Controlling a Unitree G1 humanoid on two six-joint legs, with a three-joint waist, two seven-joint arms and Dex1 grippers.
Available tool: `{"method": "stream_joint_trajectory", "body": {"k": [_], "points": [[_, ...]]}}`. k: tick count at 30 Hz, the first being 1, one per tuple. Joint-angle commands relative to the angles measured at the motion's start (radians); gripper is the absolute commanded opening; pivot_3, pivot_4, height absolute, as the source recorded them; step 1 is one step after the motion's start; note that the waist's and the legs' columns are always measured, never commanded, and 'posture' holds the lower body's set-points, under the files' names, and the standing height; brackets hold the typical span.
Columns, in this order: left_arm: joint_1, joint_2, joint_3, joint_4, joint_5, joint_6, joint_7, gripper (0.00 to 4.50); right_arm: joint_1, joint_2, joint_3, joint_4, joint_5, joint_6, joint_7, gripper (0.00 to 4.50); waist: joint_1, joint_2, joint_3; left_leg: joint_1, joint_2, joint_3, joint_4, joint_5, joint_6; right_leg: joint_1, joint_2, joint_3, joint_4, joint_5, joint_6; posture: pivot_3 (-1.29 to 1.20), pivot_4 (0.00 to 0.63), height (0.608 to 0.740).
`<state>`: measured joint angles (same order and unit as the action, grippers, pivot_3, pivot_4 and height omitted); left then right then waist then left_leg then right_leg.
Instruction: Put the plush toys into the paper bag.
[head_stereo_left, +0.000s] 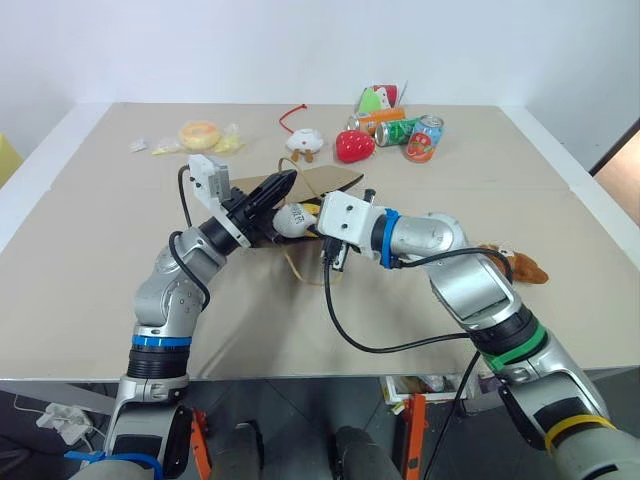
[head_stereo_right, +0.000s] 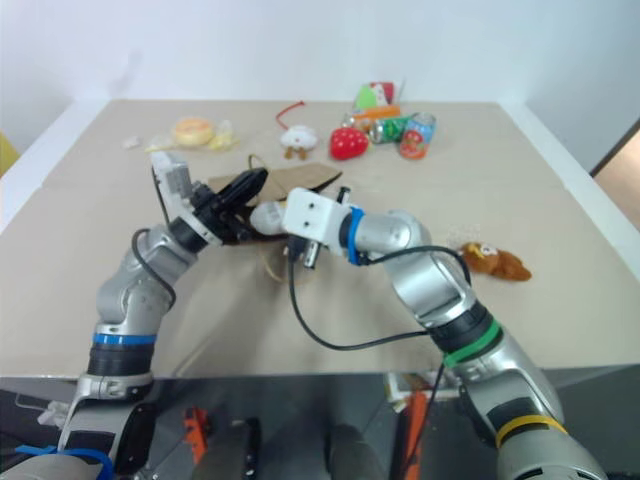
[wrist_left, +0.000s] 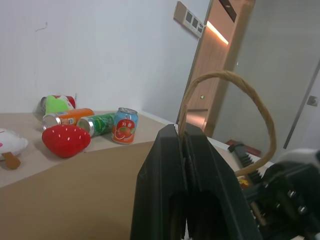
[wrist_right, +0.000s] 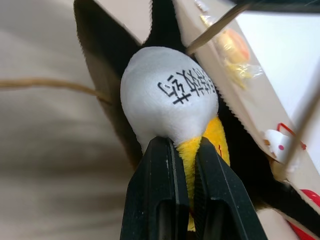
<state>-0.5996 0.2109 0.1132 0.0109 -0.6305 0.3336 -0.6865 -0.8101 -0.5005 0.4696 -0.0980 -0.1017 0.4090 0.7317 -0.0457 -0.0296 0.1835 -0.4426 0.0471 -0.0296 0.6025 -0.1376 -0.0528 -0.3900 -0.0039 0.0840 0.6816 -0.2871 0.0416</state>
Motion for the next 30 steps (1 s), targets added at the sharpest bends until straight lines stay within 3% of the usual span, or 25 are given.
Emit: {"method": "stream_joint_trajectory", "body": {"k": [1, 7, 17, 25, 30], "points": [[-0.021, 0.003, 0.003, -0.032, -0.011, -0.003, -0.01, 0.0, -0.034, 0.033, 0.017, 0.065, -0.057, -0.053, -0.013, 0.02, 0.0, 0.0, 0.0, 0.0, 0.0, 0.0, 0.0, 0.0, 0.0, 0.0, 0.0, 0.0, 0.0, 0.0, 0.0, 0.0, 0.15, 0.74], [-0.017, 0.004, 0.004, -0.04, -0.015, 0.0, -0.007, 0.0, -0.059, 0.104, 0.009, 0.202, -0.13, -0.093, -0.069, 0.02, 0.0, 0.0, 0.0, 0.0, 0.0, 0.0, 0.0, 0.0, -0.001, 0.0, 0.0, 0.0, 0.0, 0.0, 0.0, 0.0, 0.15, 0.74], [-0.016, 0.001, 0.001, -0.04, -0.016, 0.001, -0.004, 0.0, -0.063, 0.127, -0.136, 0.127, -0.034, -0.016, -0.017, 4.19, 0.0, 0.0, 0.0, 0.0, 0.0, 0.0, 0.0, 0.001, -0.001, 0.0, 0.0, 0.0, 0.0, 0.0, 0.0, 0.0, 0.15, 0.74], [-0.016, -0.008, -0.002, -0.033, -0.014, -0.004, -0.001, 0.0, 0.022, 0.091, -0.395, -0.249, 0.309, 0.297, 0.089, 4.19, 0.002, 0.0, 0.0, -0.001, 0.0, -0.001, -0.001, 0.0, -0.001, 0.0, 0.0, -0.001, 0.0, 0.0, 0.0, 0.0, 0.15, 0.74], [-0.012, -0.015, 0.0, -0.038, -0.017, -0.004, 0.005, 0.0, 0.25, -0.083, -0.589, -0.467, 0.483, 0.459, 0.158, 4.19, 0.012, 0.0, 0.0, -0.001, 0.0, -0.001, -0.001, 0.0, -0.001, 0.001, -0.001, -0.001, 0.0, 0.0, 0.0, 0.0, 0.15, 0.74]]}}
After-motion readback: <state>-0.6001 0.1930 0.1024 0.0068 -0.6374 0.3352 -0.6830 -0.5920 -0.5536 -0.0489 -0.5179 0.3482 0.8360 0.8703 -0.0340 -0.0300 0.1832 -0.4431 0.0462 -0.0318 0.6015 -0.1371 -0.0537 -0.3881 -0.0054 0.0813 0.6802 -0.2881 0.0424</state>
